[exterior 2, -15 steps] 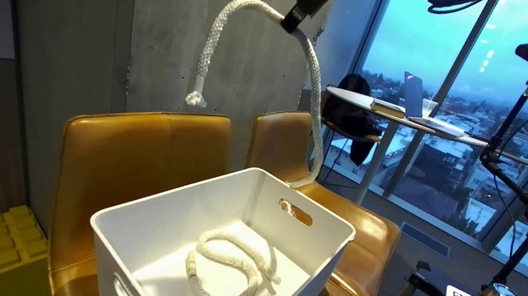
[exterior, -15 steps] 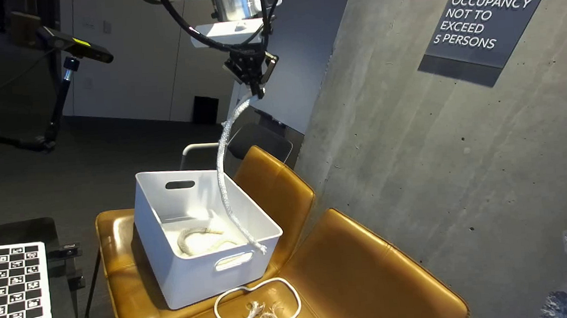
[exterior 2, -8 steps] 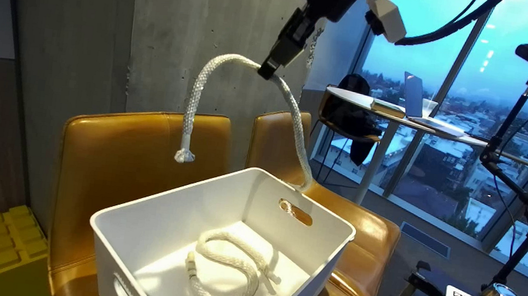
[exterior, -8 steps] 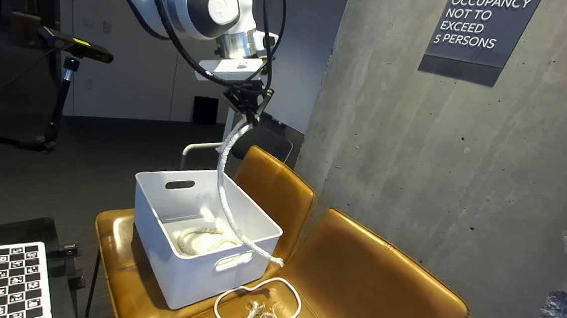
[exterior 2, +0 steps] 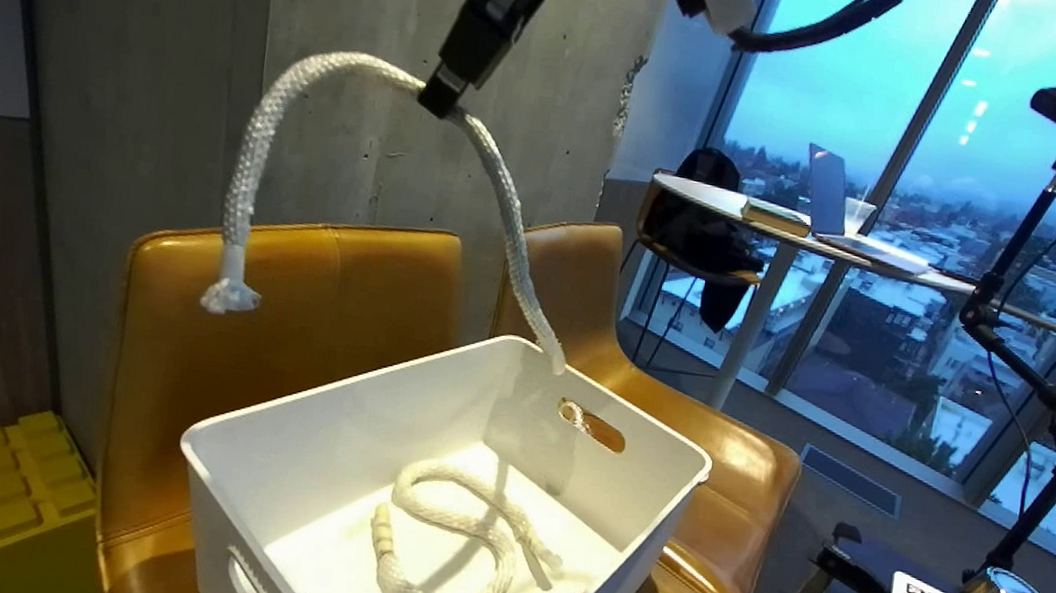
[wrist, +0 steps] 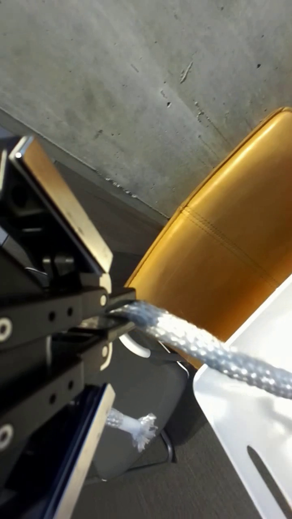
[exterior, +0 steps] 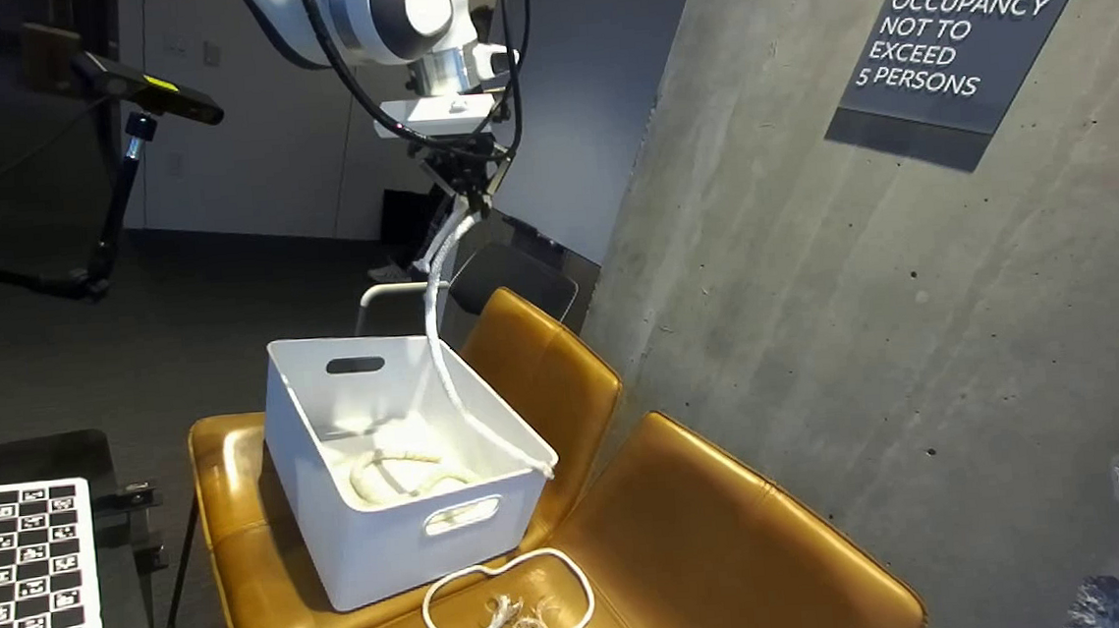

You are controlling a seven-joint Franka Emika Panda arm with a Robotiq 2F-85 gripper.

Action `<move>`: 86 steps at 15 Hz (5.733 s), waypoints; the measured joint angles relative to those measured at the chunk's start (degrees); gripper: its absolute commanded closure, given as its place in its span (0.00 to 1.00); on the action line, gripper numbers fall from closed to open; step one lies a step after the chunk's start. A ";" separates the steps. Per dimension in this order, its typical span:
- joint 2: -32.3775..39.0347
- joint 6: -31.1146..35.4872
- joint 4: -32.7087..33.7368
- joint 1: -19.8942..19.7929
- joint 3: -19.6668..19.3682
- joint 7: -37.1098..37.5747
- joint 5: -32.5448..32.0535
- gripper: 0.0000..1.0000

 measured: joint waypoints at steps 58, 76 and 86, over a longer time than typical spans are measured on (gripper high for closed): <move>21.13 10.65 -7.46 -32.00 -5.76 -20.08 8.70 0.00; 44.59 5.13 19.02 -32.80 -7.37 -19.47 8.69 0.58; 47.08 2.36 23.02 -33.53 -7.41 -19.37 8.69 0.99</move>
